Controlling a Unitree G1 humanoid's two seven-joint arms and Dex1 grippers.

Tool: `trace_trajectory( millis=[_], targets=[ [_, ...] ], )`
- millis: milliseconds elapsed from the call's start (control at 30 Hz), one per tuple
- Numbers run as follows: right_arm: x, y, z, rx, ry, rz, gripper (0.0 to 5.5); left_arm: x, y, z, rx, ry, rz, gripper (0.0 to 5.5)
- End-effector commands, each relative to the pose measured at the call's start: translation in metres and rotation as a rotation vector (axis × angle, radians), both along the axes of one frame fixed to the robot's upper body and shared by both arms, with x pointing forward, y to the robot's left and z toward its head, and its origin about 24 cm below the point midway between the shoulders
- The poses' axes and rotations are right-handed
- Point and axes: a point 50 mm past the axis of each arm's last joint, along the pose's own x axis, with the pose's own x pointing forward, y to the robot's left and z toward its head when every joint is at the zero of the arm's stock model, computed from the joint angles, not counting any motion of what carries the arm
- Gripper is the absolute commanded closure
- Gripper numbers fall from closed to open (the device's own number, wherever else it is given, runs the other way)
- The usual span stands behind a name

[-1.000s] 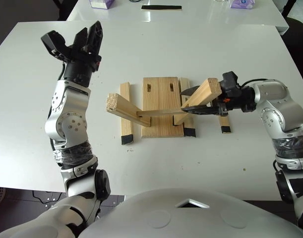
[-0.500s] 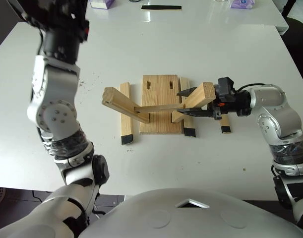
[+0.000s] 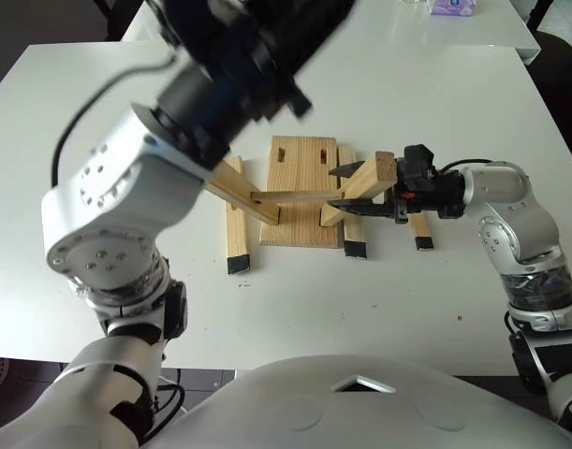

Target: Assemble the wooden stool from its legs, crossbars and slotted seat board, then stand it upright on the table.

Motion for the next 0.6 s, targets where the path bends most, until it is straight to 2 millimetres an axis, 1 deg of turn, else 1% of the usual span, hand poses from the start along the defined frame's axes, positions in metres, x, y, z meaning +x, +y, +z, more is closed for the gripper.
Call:
trace_trajectory(
  millis=[33,100,133,233,267,400,500,600],
  targets=[
    [0.001,-0.007,-0.013,-0.089,0.039,-0.049,3.49,-0.003,0.003,-0.01,0.094,0.049,0.009,4.44],
    [0.001,-0.007,-0.014,-0.097,0.052,-0.046,3.49,-0.003,0.004,-0.009,0.104,0.056,0.016,4.72],
    [0.001,-0.007,-0.014,-0.098,0.055,-0.047,3.49,-0.003,0.004,-0.01,0.104,0.07,0.018,4.95],
    [0.006,-0.009,-0.012,-0.094,0.07,-0.062,3.49,-0.005,0.003,-0.018,0.145,0.122,0.017,5.42],
    [0.007,-0.01,-0.012,-0.093,0.076,-0.065,3.49,-0.006,0.003,-0.02,0.15,0.14,0.017,5.5],
    [0.008,-0.011,-0.013,-0.1,0.083,-0.069,3.49,-0.008,0.004,-0.027,0.148,0.246,0.013,5.5],
    [0.007,-0.012,-0.013,-0.101,0.086,-0.077,3.49,-0.009,0.008,-0.034,0.159,0.361,0.036,5.5],
    [0.006,-0.014,-0.014,-0.097,0.092,-0.099,3.49,-0.014,0.011,-0.044,0.205,0.463,0.057,5.5]
  ],
)
